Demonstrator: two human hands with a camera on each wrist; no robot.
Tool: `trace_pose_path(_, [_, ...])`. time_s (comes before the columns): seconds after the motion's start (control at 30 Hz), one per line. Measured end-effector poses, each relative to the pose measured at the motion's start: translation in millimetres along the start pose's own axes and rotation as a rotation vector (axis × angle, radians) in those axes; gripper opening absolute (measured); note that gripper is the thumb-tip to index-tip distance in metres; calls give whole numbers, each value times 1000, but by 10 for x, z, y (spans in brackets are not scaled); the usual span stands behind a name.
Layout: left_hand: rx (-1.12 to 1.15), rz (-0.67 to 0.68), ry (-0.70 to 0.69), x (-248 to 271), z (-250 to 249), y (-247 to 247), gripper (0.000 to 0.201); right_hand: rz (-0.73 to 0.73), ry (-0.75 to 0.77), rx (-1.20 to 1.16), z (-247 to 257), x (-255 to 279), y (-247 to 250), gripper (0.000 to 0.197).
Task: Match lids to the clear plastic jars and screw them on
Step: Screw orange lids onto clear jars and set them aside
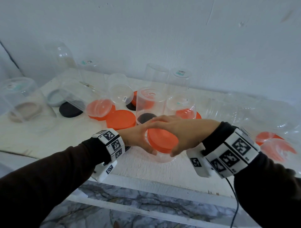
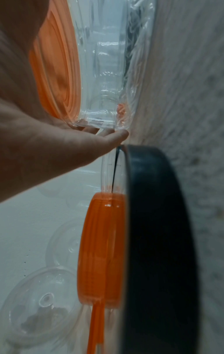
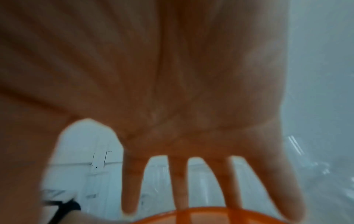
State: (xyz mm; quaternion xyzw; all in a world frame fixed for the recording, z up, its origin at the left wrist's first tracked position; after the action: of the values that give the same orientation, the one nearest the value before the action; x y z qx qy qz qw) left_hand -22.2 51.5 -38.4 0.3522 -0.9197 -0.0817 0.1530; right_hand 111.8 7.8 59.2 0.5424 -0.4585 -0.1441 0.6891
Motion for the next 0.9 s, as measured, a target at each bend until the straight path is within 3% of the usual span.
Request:
trace_pose_path(0.13, [-14, -20, 17, -8, 34, 25, 97, -126, -106, 70, 23, -33, -35, 85])
trace_pose_path(0.23, [-27, -26, 30, -5, 45, 20, 111, -170, -245, 208, 31, -42, -42, 92])
trace_pose_path(0.3, [-19, -19, 44, 0, 39, 22, 114, -153, -204, 208, 8, -41, -24, 94])
trace_pose_path(0.43, [-21, 10, 22, 7, 10, 3, 103, -20, 6, -3, -29, -23, 2, 93])
trace_pose_path(0.53, [-24, -23, 17, 1, 12, 14, 105, -110, -87, 55, -13, -42, -10, 85])
trace_pose_path(0.63, [-6, -26, 29, 1, 21, 5, 112, -193, -244, 236, 26, -61, -19, 91])
trace_pose_path(0.7, [-8, -25, 34, 2, 16, 2, 110, -162, -212, 227, 0, -58, -35, 93])
trace_pose_path(0.8, [-13, -16, 31, 12, -7, 6, 101, -10, -23, 4, -27, -17, -25, 93])
trace_pose_path(0.9, [-10, -1, 0, 2, -10, -5, 108, -53, -16, 13, -56, -47, -20, 88])
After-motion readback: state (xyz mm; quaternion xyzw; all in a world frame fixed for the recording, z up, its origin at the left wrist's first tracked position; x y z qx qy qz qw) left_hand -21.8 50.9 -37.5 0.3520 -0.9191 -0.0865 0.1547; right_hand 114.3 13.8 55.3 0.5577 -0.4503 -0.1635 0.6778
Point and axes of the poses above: each hand's wrist, its own x-axis away from the middle knuckle, its own y-axis out of the back of the hand, z = x × y, the point moved 3 cm from there along -x, towards the middle knuckle, and after that the axes turned 10 degrees about x, right-handed, at the moved point
